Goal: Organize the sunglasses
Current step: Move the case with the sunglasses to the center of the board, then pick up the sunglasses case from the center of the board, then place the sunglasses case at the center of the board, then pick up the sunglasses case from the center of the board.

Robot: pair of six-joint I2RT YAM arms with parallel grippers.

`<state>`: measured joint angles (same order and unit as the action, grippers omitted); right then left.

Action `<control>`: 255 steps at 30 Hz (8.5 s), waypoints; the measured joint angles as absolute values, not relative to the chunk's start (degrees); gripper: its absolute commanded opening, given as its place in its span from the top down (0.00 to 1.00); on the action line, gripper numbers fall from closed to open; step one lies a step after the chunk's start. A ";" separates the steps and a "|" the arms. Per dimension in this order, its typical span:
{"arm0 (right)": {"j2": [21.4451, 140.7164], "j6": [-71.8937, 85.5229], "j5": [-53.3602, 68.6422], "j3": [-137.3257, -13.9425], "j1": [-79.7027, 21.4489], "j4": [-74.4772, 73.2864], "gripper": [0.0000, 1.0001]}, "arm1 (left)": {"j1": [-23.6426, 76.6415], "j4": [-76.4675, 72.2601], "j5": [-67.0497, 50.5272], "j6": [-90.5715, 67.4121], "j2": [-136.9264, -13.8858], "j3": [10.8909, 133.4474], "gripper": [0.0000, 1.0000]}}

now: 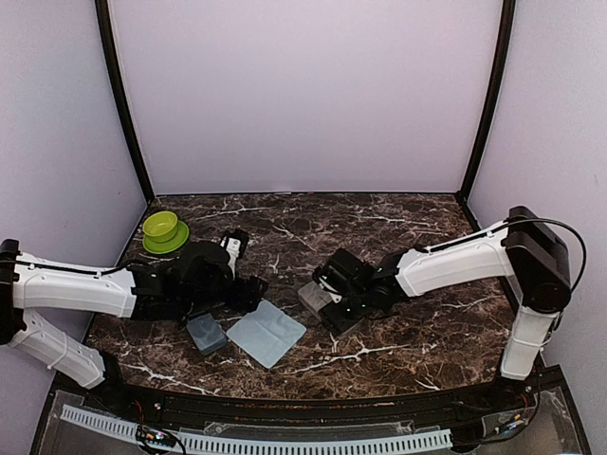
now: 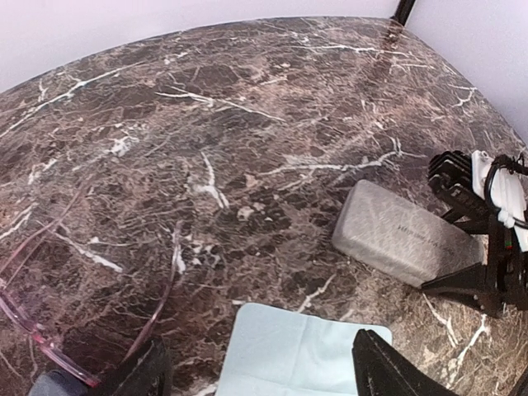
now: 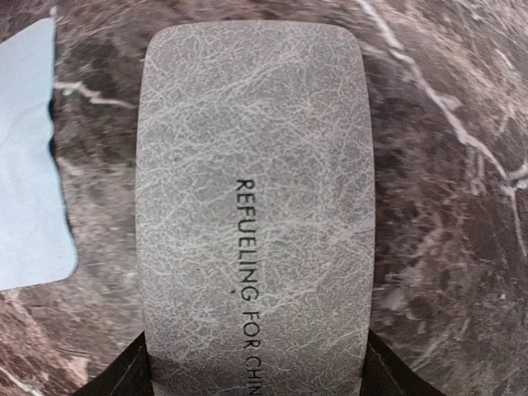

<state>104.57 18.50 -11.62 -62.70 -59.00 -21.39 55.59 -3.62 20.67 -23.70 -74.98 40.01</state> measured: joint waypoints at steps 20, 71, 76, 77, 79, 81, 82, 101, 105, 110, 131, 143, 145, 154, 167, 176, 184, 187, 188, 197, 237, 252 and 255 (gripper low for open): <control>105.14 -4.86 -4.05 -66.63 -36.34 -21.04 0.49 | 47.33 1.80 18.41 -19.57 -70.89 40.01 0.20; 108.55 18.39 -4.05 -74.02 -65.71 -10.83 0.01 | 32.88 17.98 7.18 -37.01 -58.06 29.36 0.10; 108.36 18.50 -3.88 -73.32 -65.65 -8.14 0.01 | 40.38 19.64 10.72 -44.88 -61.54 29.43 0.05; 108.12 18.48 -3.90 -72.69 -65.65 -7.79 0.01 | 42.00 20.38 12.27 -46.37 -62.70 30.02 0.04; 107.37 18.31 -3.92 -71.24 -65.65 -7.42 0.01 | 44.86 22.24 15.35 -49.45 -64.79 31.66 0.03; 106.65 18.24 -3.90 -70.00 -65.65 -7.14 0.01 | 47.03 24.25 17.89 -52.23 -67.02 33.04 0.03; 106.37 18.20 -3.86 -69.49 -65.65 -6.94 0.01 | 47.86 24.93 18.85 -53.32 -68.05 33.47 0.03; 105.38 16.82 -2.11 -67.07 -65.65 -5.34 0.02 | 53.87 27.51 23.11 -65.21 -75.02 34.76 0.14; 105.21 16.78 -2.13 -67.07 -65.65 -5.32 0.02 | 53.91 24.95 22.98 -65.69 -73.84 32.75 0.14; 105.03 16.78 -2.15 -67.05 -65.65 -5.32 0.02 | 53.87 22.74 22.76 -65.73 -74.32 31.75 0.17; 104.99 16.34 -2.39 -67.05 -65.65 -6.17 0.03 | 53.25 41.06 21.67 -64.58 -60.14 32.64 0.59; 98.70 16.47 3.57 -62.28 -58.78 -5.76 0.02 | 58.35 37.67 18.90 -45.01 -64.95 48.36 0.67; 96.29 16.60 5.19 -60.36 -55.57 -5.04 0.01 | 58.43 33.39 16.14 -40.64 -65.65 48.36 0.68; 83.81 21.39 14.33 -50.37 -47.16 1.58 0.00 | 58.43 19.14 4.73 -30.33 -77.95 53.32 0.76; 79.92 28.73 17.89 -44.21 -43.75 5.85 0.00 | 57.69 2.59 -5.63 -33.47 -86.72 53.54 0.82; 79.50 30.87 10.81 -44.23 -43.20 1.21 0.00 | 59.13 2.31 -2.57 -35.57 -100.29 58.87 0.81; 79.48 31.79 10.24 -42.89 -43.16 -0.23 0.00 | 60.99 4.16 -0.25 -35.73 -108.44 64.88 0.76; 79.46 32.03 10.26 -41.91 -43.16 -0.49 0.00 | 60.99 4.45 0.27 -35.55 -110.10 67.20 0.70; 79.44 32.08 10.26 -41.65 -43.16 -0.49 0.00 | 60.99 4.60 0.25 -35.55 -110.48 67.64 0.66; 78.56 32.42 10.07 -39.79 -43.16 -0.49 0.00 | 61.34 6.94 -0.14 -35.59 -112.46 70.70 0.47; 72.29 34.89 4.86 -35.29 -43.16 -2.57 0.00 | 65.63 12.34 -14.61 -33.32 -112.49 72.51 0.05; 73.25 37.01 1.08 -35.29 -46.26 -6.50 0.00 | 66.28 1.41 -15.68 -28.77 -100.57 59.20 0.01; 74.26 38.61 -0.69 -35.57 -50.74 -6.68 0.00 | 66.13 4.40 -7.99 -27.94 -95.18 58.02 0.01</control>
